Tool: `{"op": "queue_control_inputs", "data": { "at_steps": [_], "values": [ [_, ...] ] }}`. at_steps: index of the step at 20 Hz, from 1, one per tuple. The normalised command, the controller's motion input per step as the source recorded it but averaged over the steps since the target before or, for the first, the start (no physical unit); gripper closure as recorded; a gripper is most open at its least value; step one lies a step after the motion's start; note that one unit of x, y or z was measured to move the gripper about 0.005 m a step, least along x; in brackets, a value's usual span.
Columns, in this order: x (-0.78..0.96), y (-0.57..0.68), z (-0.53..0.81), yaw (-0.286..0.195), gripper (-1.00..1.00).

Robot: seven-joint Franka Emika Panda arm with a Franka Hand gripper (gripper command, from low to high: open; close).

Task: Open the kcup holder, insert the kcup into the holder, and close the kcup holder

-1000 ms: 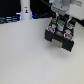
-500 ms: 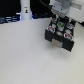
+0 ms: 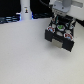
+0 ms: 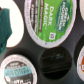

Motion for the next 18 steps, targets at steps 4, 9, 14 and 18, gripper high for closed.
{"op": "queue_control_inputs", "data": {
  "at_steps": [4, 9, 14, 18],
  "values": [
    [0.38, -0.28, 0.52, 0.09, -1.0],
    [0.42, -0.36, 0.5, 0.073, -1.0],
    [0.58, -0.47, 0.38, 0.024, -1.0],
    [0.67, -0.46, 0.25, 0.006, -1.0]
  ]
}}
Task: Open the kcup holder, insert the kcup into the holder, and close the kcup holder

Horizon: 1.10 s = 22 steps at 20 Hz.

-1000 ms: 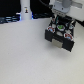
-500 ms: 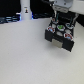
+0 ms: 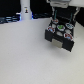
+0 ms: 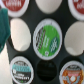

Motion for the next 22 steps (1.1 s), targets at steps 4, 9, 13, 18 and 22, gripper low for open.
{"op": "queue_control_inputs", "data": {
  "at_steps": [4, 9, 13, 18, 22],
  "values": [
    [0.65, -0.39, 0.13, 0.017, -1.0],
    [0.6, -0.3, 0.04, 0.04, -1.0],
    [0.65, -0.24, -0.04, 0.025, -1.0],
    [0.64, -0.14, -0.01, 0.034, -1.0],
    [0.68, -0.04, -0.08, 0.058, -1.0]
  ]
}}
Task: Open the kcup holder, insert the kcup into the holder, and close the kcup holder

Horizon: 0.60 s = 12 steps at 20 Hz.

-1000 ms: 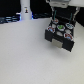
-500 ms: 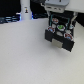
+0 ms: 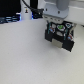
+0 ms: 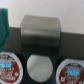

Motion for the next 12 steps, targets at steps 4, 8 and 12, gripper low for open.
{"op": "queue_control_inputs", "data": {
  "at_steps": [4, 8, 12],
  "values": [
    [0.4, 0.14, -0.2, 0.084, -1.0],
    [0.19, 0.23, -0.23, 0.141, -1.0],
    [0.09, 0.23, -0.2, 0.218, -1.0]
  ]
}}
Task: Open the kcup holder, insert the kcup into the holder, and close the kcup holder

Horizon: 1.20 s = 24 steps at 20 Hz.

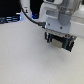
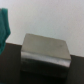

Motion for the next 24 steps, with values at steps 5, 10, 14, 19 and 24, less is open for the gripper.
{"op": "queue_control_inputs", "data": {
  "at_steps": [5, 10, 14, 19, 24],
  "values": [
    [-0.03, 0.23, -0.18, 0.218, -1.0],
    [-0.27, 0.32, -0.07, 0.173, -1.0],
    [-0.38, 0.42, 0.0, 0.129, -1.0],
    [-0.46, 0.5, 0.02, 0.1, -1.0],
    [-0.54, 0.49, 0.04, 0.102, -1.0]
  ]
}}
